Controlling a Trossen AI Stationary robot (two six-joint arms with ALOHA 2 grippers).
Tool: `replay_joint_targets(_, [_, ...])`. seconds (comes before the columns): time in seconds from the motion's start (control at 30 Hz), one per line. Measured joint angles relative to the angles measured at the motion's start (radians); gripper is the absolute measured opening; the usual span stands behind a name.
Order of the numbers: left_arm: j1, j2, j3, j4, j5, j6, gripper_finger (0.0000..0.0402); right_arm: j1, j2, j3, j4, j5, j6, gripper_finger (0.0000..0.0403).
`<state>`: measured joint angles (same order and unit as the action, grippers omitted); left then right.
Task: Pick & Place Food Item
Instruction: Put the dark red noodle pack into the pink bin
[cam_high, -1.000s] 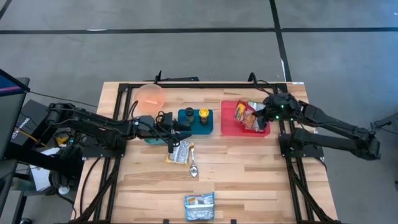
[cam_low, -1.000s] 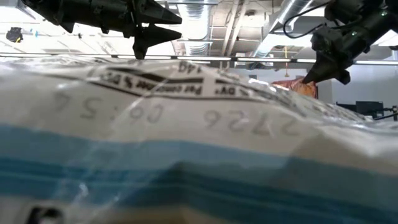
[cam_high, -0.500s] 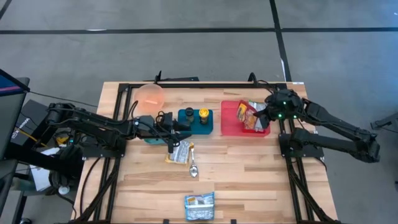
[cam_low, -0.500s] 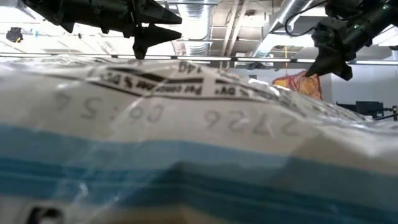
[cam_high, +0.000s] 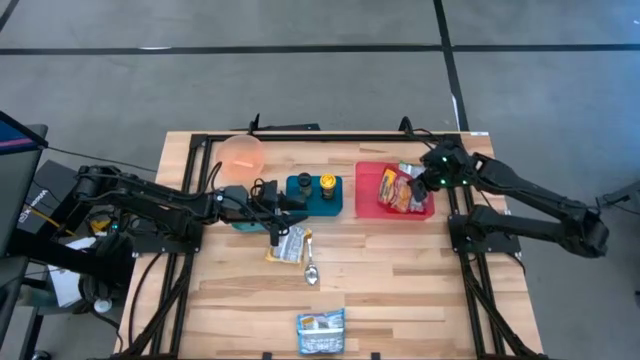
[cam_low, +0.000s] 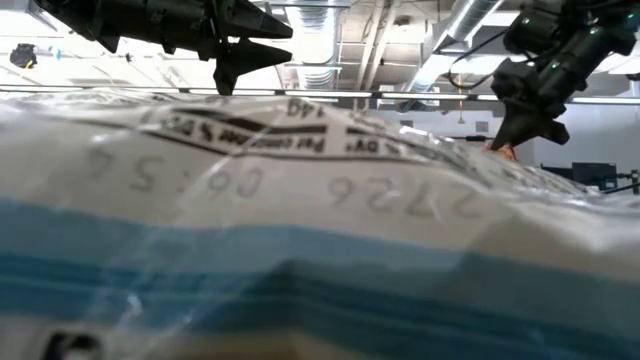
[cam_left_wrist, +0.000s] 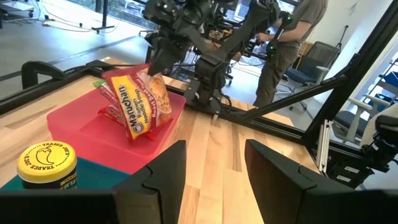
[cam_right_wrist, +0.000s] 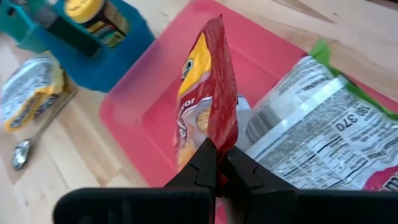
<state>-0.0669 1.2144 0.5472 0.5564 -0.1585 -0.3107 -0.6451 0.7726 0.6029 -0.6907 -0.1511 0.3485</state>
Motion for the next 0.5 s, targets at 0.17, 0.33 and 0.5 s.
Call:
replay_joint_targets(0.17, [0.0, 0.0, 0.0, 0.0, 0.0, 0.0, 0.0158, -0.023, 0.046, 0.0, 0.03, 0.027, 0.0, 0.0])
replay_joint_targets(0.33, [0.0, 0.0, 0.0, 0.001, 0.0, 0.0, 0.0158, -0.046, 0.054, 0.0, 0.03, 0.027, 0.0, 0.0002])
replay_joint_targets(0.5, [0.0, 0.0, 0.0, 0.001, 0.0, 0.0, 0.0158, -0.057, 0.054, 0.0, 0.01, 0.026, 0.004, 0.0003])
